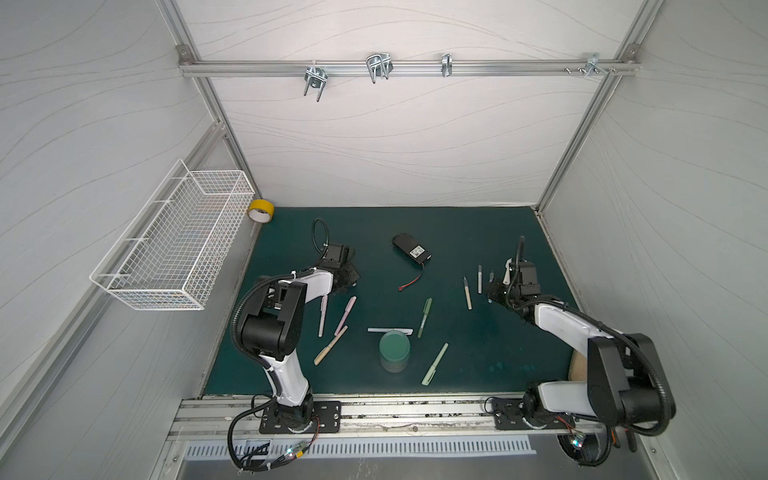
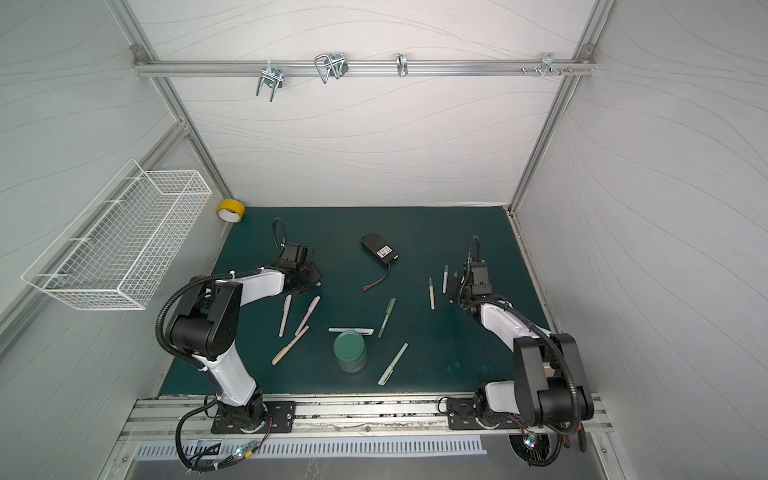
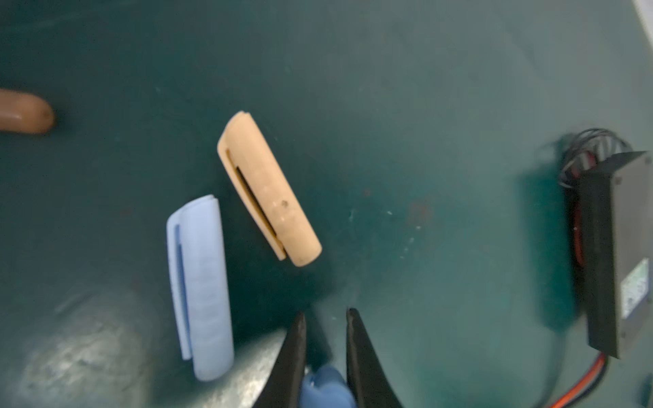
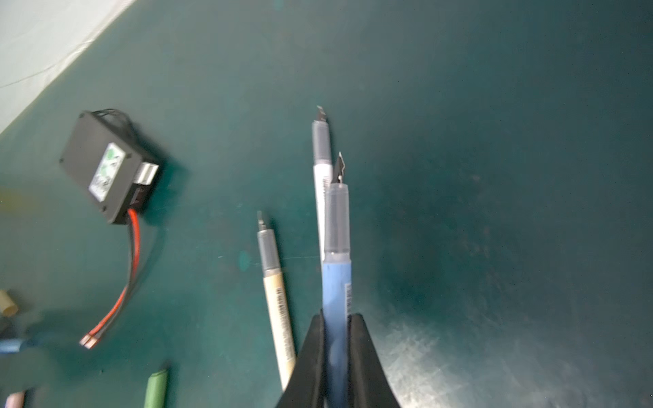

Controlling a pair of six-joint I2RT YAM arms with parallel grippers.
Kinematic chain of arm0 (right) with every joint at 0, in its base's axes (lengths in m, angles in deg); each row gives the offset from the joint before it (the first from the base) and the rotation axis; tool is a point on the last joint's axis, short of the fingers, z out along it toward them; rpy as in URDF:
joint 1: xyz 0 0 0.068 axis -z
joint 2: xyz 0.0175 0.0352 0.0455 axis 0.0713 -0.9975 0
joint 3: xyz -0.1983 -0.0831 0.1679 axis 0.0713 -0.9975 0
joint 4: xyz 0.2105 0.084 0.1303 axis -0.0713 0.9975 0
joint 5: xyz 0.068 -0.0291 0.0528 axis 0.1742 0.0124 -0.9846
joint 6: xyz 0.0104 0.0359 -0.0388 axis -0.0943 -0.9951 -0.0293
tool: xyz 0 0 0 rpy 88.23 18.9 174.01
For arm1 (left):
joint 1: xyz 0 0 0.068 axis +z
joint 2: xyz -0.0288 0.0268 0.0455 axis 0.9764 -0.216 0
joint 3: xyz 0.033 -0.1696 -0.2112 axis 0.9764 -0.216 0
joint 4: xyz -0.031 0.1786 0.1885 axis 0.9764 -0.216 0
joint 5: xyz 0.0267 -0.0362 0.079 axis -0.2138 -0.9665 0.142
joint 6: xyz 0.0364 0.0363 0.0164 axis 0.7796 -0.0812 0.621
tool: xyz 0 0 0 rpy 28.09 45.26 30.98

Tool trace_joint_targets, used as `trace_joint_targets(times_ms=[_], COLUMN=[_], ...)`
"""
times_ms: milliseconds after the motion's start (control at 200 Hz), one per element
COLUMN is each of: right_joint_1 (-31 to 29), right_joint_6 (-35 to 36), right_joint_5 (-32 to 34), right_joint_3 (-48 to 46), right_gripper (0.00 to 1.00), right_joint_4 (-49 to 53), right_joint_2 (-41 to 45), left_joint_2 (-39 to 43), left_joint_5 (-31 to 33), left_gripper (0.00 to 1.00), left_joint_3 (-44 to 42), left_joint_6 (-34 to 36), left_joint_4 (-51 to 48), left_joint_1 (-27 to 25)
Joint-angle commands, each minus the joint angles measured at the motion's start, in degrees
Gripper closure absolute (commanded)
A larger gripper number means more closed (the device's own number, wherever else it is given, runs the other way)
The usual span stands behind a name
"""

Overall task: Open the pen caps
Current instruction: 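Lower both grippers to the table, left holding the cap, right the uncapped pen, then release the light blue cap and pen onto the table with both grippers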

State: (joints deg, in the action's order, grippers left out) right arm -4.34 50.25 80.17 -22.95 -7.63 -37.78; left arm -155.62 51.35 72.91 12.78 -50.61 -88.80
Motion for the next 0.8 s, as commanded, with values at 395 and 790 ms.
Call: trace_joint_targets(times_ms=[395, 790], right_joint_1=[5.22, 5.36], right_joint_6=[-2.75, -2.99], right_joint_5=[-6.32, -3.33], right_joint_3=[4.53, 4.11], right_gripper=[0.91, 0.59], right_joint_4=[1.64, 2.67], right_joint_2=[-13.3, -11.1], left_joint_2=[0.58, 13.24], left_joint_5=[0.54, 0.12], left_gripper=[0.61, 0.44], left_joint_3=[1.23, -6.77], left_joint_6=[0.54, -0.96], left_joint_4=[-0.28, 3.53], left_joint_1=[0.41, 0.28])
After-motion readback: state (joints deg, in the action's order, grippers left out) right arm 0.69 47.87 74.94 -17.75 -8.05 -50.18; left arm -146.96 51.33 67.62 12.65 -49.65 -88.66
